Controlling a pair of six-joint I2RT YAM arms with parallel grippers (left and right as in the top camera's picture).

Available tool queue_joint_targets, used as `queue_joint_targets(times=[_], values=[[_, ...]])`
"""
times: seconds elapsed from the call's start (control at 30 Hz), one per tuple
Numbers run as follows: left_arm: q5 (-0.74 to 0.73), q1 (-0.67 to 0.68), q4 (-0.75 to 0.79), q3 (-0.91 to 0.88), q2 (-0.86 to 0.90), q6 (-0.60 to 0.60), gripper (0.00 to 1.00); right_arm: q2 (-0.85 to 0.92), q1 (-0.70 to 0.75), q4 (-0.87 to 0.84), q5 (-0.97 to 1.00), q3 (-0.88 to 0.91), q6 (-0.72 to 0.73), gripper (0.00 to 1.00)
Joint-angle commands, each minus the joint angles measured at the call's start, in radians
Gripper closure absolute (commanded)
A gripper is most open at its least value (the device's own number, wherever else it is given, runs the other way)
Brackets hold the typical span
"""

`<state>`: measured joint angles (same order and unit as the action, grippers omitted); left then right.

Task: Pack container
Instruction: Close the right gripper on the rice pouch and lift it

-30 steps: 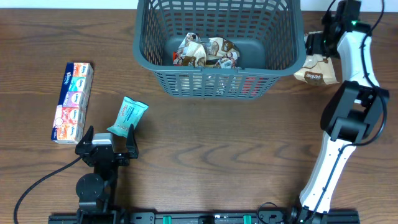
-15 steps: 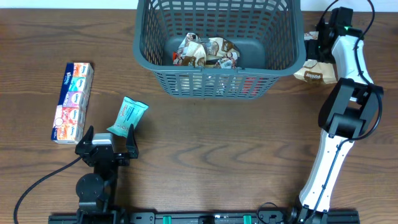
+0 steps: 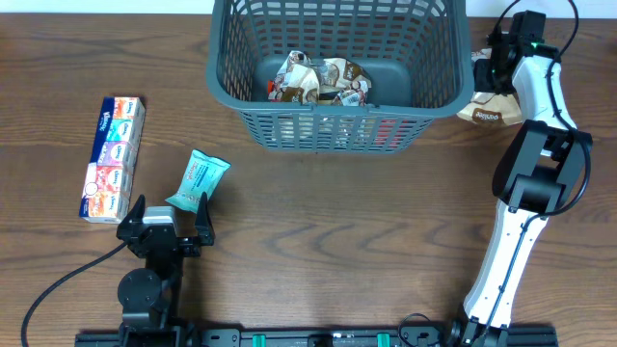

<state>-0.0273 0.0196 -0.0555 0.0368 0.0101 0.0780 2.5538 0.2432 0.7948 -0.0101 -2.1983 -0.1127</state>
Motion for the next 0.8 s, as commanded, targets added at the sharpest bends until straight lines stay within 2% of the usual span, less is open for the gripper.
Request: queue_joint_targets(times=[0.0,0.03,0.1,0.57,0.77], values=[[-0.017,-0.002,-0.014,-0.031,-0.007,-0.005,0.01,0.050,0.003,0.011,0.020,0.002,-0.005,0.78],[-0.017,-0.002,-0.014,-0.031,-0.007,-0.005,0.01,0.050,0.002,0.013,0.020,0.002,-0.005,0.91],[-0.017,-0.002,-0.014,-0.031,-0.007,-0.005,0.01,0.050,0.001,0.013,0.020,0.002,-0.005,0.99],[-0.018,-0.002,-0.014,-0.031,-0.007,-0.005,0.01,0.042,-0.005,0.037,0.020,0.002,-0.005,0.99],[-0.017,-0.002,-0.014,-0.031,-0.007,-0.005,0.01,-0.032,-0.007,0.074,0.021,0.001,-0.004,0.99]])
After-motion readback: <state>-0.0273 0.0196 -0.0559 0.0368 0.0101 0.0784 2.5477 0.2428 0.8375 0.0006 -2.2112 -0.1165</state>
